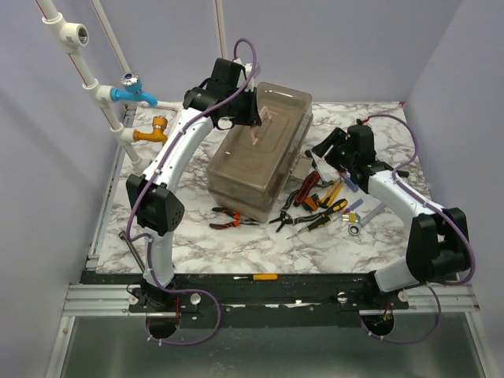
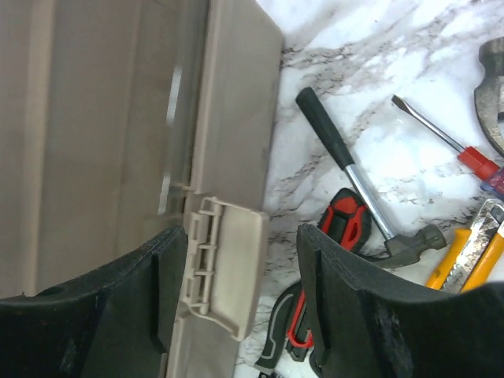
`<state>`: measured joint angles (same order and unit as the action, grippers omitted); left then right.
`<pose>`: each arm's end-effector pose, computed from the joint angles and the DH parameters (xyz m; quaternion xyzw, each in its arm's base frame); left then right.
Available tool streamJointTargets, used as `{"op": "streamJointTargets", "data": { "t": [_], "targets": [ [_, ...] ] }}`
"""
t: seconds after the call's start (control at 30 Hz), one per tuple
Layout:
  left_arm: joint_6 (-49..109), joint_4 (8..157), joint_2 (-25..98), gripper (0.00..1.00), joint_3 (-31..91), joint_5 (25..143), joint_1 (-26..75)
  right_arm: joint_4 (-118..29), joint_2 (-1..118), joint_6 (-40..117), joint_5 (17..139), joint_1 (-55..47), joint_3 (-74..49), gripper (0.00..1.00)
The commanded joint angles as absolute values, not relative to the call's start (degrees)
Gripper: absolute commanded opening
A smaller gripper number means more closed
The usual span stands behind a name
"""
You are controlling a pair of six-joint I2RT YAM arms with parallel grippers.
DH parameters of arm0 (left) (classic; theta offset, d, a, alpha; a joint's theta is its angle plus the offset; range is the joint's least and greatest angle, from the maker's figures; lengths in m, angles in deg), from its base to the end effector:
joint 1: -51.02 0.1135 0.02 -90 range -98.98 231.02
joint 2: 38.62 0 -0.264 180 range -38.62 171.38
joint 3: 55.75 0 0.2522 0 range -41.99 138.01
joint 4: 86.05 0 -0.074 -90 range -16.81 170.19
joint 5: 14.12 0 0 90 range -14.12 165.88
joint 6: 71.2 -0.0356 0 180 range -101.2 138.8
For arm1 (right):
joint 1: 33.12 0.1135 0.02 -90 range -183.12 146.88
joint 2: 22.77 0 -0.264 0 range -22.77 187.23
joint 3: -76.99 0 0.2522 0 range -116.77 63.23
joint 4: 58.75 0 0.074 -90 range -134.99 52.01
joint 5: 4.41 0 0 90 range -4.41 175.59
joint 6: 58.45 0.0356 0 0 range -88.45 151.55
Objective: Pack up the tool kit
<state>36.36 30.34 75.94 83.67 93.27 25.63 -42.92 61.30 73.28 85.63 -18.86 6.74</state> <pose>0.3954 -0.1995 0.3921 0.1261 0.8847 -0.2834 0.3479 0.3226 0.0820 0.2616 0.2054 0.8397 0.2357 0.4440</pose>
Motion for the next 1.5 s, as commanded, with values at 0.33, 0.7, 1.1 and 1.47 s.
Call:
{"op": "streamJointTargets", "data": {
  "t": [0.33, 0.7, 1.1, 1.47],
  "targets": [
    [36.64, 31.5, 70.99, 0.0, 88.01, 97.76, 30.95, -49.96, 70.29, 74.53, 73.71, -20.66, 3.77, 0.66],
    [37.08, 33.08, 70.63, 0.0, 86.35, 99.59, 33.06, -48.63, 79.84, 74.37, 74.52, -20.65, -6.33, 0.67],
    [36.84, 32.6, 69.66, 0.0, 87.49, 98.41, 35.4, -41.76, 86.38, 72.01, 79.94, -20.64, -11.83, 0.49],
    [39.14, 36.6, 68.1, 0.0, 81.65, 101.58, 36.09, -33.81, 85.73, 67.74, 79.62, -23.48, -13.59, 0.01]
  ]
}}
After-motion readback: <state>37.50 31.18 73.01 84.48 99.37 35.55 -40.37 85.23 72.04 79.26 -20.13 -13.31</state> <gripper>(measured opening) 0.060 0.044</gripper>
